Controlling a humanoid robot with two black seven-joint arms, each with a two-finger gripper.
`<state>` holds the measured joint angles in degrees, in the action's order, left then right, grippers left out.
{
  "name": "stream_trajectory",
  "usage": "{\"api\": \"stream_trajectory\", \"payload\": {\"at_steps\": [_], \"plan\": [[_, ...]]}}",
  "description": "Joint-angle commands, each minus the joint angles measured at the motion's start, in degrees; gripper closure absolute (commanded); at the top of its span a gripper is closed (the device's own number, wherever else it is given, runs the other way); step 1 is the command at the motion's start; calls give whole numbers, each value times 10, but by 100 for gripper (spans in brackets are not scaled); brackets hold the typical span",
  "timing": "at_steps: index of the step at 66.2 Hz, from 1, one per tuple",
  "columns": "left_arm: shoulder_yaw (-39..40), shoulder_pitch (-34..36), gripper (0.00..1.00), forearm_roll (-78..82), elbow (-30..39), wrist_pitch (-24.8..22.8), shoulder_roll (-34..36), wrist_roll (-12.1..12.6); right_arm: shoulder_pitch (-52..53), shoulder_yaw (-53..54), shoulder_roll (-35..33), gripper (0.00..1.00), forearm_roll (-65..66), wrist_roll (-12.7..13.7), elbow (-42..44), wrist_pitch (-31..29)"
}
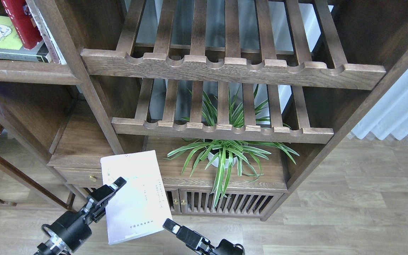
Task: Organize books on shelf
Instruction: 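Carry the white book with the left gripper toward the side shelf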
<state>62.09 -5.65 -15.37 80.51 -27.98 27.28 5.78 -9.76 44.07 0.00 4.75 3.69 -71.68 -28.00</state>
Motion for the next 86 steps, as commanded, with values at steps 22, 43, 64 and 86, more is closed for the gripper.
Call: {"api": "stream_trajectory", "payload": {"at_steps": [22,43,64,86], "plan": [[239,-14,92,16,58,0,94,21,-2,43,0,1,0,2,-1,0],[371,-32,92,20,68,0,160,27,-13,47,0,1,-1,1,0,0],[479,-22,93,78,54,0,204,71,-16,47,0,1,-1,2,1,0],[523,104,93,222,-6,0,204,86,-20,47,0,1,-1,2,1,0]]}}
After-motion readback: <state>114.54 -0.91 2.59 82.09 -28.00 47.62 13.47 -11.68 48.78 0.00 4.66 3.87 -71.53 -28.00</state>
